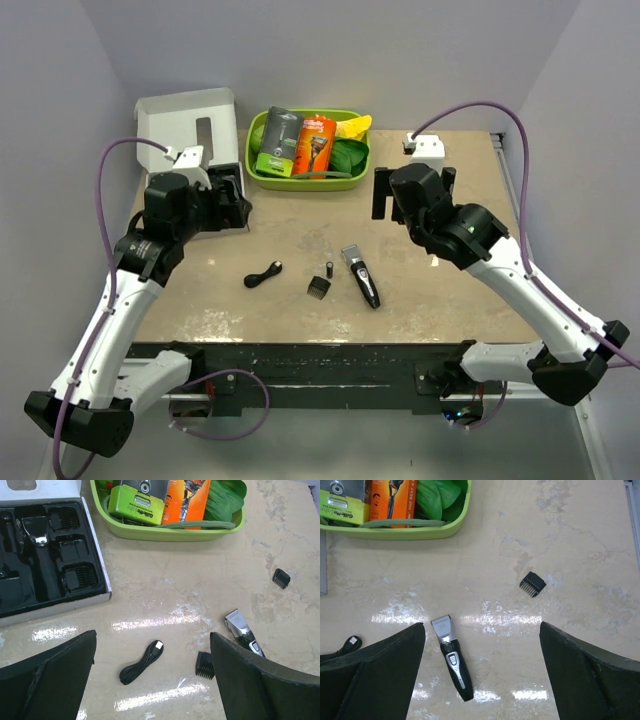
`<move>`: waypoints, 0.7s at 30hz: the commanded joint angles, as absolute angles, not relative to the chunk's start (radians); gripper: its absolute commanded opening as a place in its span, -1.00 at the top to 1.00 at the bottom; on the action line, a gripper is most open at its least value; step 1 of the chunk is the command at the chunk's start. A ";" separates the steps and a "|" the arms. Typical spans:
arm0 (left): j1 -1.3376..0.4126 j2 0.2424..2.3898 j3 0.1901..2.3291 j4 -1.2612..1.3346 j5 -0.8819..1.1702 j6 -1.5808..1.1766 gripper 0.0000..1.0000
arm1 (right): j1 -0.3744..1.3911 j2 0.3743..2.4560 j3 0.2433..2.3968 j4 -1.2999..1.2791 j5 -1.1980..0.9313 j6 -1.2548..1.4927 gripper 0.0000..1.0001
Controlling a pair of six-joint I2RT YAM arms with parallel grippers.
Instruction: Sort the hair-cutting tools
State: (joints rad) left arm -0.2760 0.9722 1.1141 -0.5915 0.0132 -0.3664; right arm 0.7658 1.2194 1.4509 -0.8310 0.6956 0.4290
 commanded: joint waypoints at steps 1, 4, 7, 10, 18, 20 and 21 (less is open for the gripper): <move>-0.275 0.942 1.104 -0.563 0.006 -0.361 -0.99 | 0.767 1.215 1.477 -0.859 0.722 0.433 -0.97; -0.276 0.934 1.091 -0.555 0.003 -0.364 -0.99 | 0.767 1.230 1.470 -0.864 0.730 0.422 -0.97; -0.276 0.937 1.074 -0.554 0.006 -0.370 -0.99 | 0.765 1.285 1.482 -0.871 0.692 0.433 -0.97; -0.275 0.936 1.051 -0.551 0.011 -0.380 -0.99 | 0.767 1.353 1.477 -0.824 0.563 0.431 -0.97; -0.276 0.888 0.967 -0.609 -0.072 -0.393 -0.99 | 0.807 1.384 1.257 -0.716 0.351 0.480 -0.97; -0.273 0.876 0.942 -0.615 -0.098 -0.408 -0.99 | 0.824 1.364 1.166 -0.687 0.348 0.509 -0.97; -0.276 0.876 0.936 -0.618 -0.133 -0.416 -0.99 | 0.827 1.347 1.142 -0.677 0.339 0.517 -0.97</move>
State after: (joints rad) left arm -0.2760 0.9066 0.9657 -0.6083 -0.0422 -0.3817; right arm 0.8032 1.4166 1.2316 -0.7444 0.4046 0.4576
